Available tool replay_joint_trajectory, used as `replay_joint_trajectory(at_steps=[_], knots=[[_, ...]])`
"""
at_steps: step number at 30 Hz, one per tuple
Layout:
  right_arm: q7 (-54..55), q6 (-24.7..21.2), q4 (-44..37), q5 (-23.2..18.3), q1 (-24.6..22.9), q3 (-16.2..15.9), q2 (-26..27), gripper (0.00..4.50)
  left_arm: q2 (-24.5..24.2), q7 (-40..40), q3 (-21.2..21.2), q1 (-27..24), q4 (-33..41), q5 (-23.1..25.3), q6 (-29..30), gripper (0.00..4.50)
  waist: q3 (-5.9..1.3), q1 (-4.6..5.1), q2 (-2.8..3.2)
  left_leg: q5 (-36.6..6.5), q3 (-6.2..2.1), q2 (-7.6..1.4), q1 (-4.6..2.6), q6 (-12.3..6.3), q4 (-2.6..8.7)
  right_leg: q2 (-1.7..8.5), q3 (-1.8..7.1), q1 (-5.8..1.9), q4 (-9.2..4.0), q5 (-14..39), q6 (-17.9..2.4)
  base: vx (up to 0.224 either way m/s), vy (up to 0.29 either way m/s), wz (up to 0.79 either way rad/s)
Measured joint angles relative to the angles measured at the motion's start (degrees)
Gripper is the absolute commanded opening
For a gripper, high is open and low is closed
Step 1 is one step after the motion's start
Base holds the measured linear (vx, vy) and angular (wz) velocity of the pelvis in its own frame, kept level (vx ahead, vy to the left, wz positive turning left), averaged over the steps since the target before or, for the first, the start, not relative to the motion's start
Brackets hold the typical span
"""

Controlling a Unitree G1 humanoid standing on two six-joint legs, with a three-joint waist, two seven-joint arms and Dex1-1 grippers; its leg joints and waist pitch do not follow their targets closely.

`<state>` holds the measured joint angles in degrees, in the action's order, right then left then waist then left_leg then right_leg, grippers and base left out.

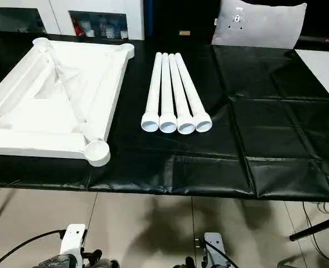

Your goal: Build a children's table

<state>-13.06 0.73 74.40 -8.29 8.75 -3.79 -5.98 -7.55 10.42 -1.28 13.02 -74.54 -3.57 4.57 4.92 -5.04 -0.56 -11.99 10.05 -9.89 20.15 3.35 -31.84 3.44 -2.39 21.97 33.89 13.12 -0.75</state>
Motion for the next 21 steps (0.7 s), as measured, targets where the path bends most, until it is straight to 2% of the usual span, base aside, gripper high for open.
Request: replay_joint_trajectory(at_steps=[21], knots=[[0.0,0.0,0.0,0.0,0.0,0.0,0.0,4.5,0.0,0.0,0.0,0.0,0.0,0.0,0.0,4.38,0.0,0.0,0.0,0.0,0.0,0.0,0.0,0.0,0.0,0.0,0.0,0.0,-0.01,0.0,0.0,0.0,0.0,0.0]])
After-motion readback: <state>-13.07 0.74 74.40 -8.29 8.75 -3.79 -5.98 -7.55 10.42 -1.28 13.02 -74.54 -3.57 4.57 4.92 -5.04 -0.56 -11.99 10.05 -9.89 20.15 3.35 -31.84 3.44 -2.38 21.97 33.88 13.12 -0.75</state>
